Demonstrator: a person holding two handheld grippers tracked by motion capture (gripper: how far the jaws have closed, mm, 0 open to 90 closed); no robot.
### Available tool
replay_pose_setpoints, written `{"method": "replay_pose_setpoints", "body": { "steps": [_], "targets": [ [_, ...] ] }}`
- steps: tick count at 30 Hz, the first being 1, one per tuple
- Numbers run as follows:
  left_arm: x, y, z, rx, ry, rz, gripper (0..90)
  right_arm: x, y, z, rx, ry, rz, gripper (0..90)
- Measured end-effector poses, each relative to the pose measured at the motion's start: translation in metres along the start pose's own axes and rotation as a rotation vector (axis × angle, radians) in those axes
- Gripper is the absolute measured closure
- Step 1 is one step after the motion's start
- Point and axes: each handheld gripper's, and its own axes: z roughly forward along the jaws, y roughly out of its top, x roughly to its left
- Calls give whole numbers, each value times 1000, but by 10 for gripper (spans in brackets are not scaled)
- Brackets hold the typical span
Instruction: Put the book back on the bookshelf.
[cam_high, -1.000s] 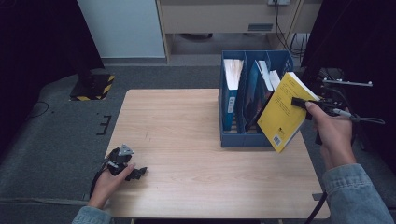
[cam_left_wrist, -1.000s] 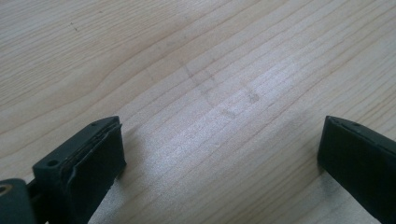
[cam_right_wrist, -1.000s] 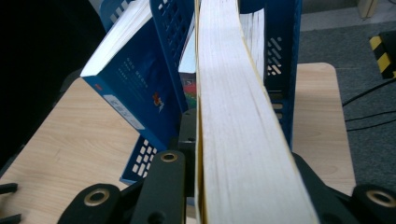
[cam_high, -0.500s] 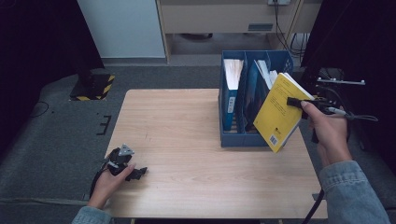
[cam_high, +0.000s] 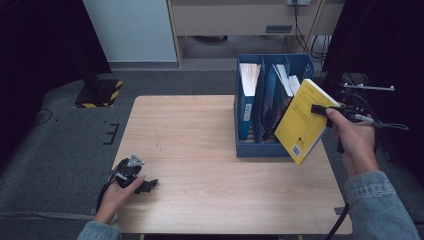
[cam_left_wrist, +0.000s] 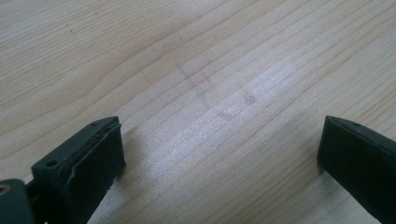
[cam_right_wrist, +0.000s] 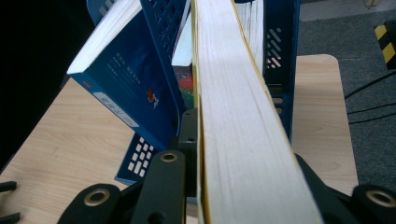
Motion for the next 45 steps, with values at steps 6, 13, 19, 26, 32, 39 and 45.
{"method": "replay_pose_setpoints", "body": {
  "steps": [6,13,19,26,32,39,45],
  "targets": [
    [0,0,0,1,0,0,0,5,5,5,11,-9,-16,752],
    [0,0,0,0,-1,0,0,18,7,12,14,1,-49,753],
    [0,0,0,-2,-1,-1,0,29,8,23,16,30,-63,752],
    [0,0,0,-1,-2,1,0,32,10,33,0,47,-45,752],
    [0,0,0,-2,-2,0,0,33,12,39,-13,52,-30,752],
    [0,0,0,0,-2,2,0,30,18,42,-58,39,-3,752],
    [-1,0,1,-6,-2,-4,0,31,22,47,-85,20,0,752]
  ]
}}
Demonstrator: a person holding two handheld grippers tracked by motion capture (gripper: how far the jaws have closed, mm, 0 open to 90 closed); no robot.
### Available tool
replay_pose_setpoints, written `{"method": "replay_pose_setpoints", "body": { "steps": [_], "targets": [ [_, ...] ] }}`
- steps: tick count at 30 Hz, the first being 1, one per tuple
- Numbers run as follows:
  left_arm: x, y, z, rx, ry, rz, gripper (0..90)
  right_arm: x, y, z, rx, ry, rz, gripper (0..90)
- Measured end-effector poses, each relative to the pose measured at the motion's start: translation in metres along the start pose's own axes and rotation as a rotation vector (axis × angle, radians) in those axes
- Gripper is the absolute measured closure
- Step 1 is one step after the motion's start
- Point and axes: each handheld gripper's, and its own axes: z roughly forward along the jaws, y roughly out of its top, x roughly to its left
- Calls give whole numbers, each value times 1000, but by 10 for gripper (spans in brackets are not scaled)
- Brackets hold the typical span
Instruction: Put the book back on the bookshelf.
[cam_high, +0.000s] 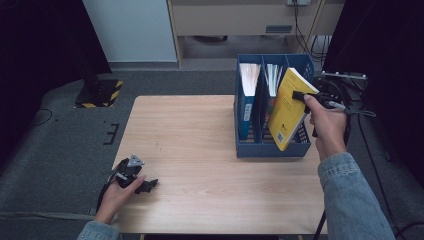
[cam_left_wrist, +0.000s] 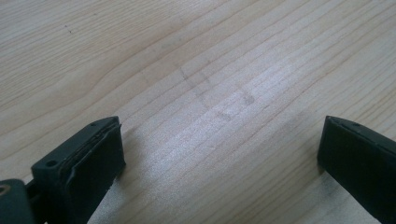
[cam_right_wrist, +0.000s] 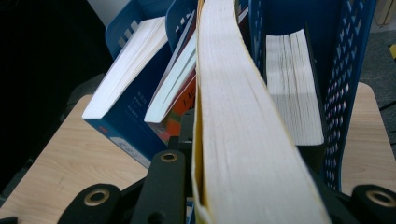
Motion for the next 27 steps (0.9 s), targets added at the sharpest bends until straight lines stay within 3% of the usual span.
{"method": "replay_pose_setpoints", "body": {
  "steps": [14,27],
  "targets": [
    [0,0,0,2,0,3,0,8,1,18,-85,3,20,751],
    [0,0,0,3,-1,5,0,10,-1,35,-109,7,12,748]
  ]
}}
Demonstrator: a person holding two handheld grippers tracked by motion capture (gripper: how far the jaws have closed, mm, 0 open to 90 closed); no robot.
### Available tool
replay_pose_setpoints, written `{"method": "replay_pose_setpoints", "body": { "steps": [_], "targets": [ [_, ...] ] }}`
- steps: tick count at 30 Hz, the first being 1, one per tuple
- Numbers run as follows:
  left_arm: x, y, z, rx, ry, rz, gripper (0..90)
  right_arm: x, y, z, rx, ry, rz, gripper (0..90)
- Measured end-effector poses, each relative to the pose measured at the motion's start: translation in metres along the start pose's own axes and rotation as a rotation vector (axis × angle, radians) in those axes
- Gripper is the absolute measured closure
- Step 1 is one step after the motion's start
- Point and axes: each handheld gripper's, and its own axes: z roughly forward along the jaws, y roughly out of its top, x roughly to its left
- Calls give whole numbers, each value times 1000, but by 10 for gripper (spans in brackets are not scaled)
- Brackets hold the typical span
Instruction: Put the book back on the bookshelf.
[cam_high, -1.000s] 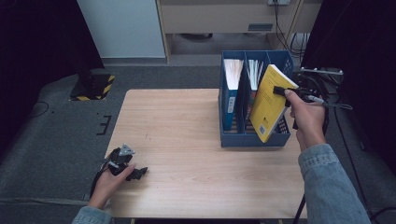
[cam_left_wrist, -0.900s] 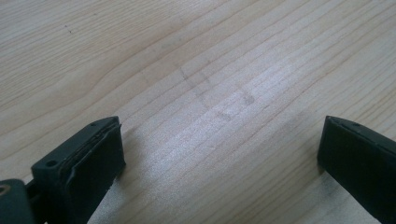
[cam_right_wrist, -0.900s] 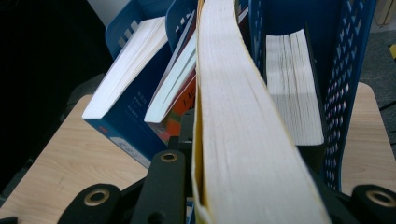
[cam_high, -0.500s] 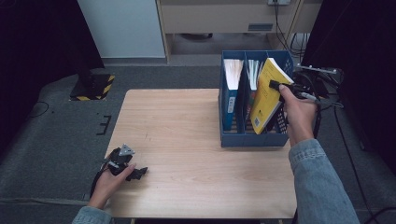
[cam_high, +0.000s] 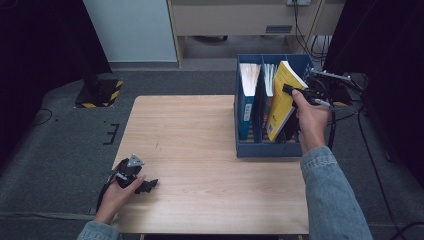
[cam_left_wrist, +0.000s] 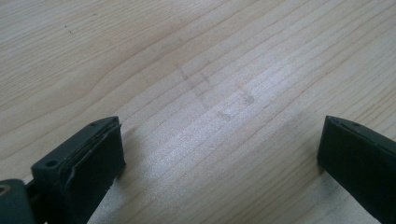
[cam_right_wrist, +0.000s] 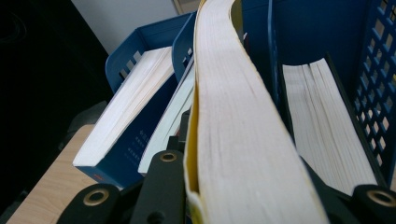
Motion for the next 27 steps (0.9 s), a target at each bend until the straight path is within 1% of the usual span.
{"method": "replay_pose_setpoints", "body": {
  "steps": [7,14,16,22,27],
  "targets": [
    [0,0,0,1,-1,2,0,2,-1,8,-7,-19,-2,748],
    [0,0,0,0,-3,3,0,0,-3,18,-5,-39,-17,749],
    [0,0,0,0,-4,4,0,0,-3,20,-6,-42,-13,749],
    [0,0,0,1,-5,5,0,1,-6,25,-7,-48,-38,749],
    [0,0,0,-3,-6,3,0,2,-12,29,-9,-47,-46,748]
  ]
}}
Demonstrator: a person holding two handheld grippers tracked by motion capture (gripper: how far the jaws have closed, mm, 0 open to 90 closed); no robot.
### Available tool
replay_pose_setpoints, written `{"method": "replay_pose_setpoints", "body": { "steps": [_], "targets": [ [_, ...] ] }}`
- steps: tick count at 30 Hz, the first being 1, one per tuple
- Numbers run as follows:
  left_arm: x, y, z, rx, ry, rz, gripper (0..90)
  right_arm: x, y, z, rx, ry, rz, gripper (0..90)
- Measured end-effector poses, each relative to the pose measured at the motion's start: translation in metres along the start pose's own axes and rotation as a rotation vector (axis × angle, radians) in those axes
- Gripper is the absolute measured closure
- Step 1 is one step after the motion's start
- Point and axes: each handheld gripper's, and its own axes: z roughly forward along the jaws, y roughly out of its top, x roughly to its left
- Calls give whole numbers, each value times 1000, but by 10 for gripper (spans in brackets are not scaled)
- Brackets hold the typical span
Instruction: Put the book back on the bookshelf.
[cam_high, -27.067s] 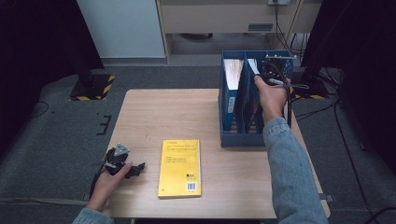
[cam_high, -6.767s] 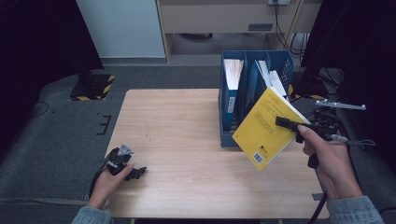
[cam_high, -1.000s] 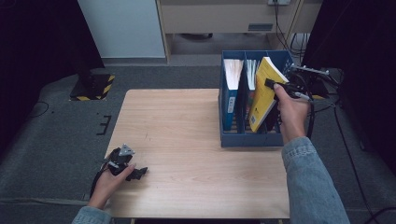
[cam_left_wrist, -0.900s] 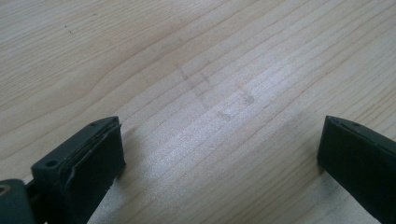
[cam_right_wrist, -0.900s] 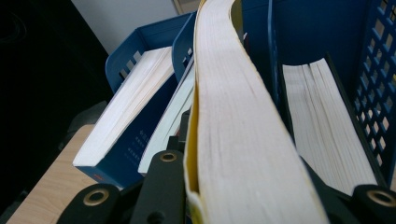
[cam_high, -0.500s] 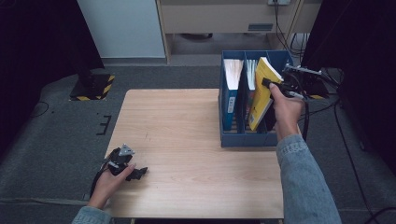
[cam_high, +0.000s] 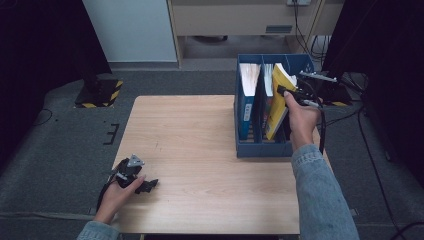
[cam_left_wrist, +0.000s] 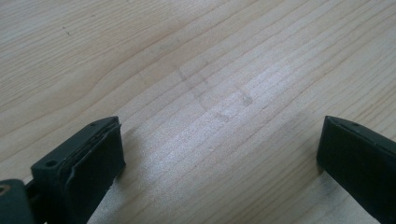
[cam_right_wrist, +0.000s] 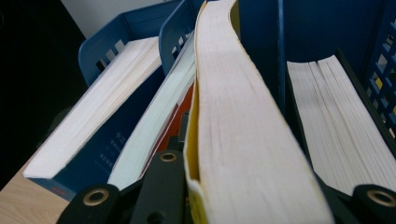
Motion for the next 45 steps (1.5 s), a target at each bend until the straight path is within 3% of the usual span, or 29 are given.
{"method": "replay_pose_setpoints", "body": {
  "steps": [10,17,45],
  "targets": [
    [0,0,0,1,-1,1,0,-3,-11,6,4,-12,10,747],
    [0,0,0,3,-1,4,0,-4,-16,9,11,-16,-9,748],
    [0,0,0,3,-2,6,0,-9,-36,19,42,-17,23,743]
  ]
}}
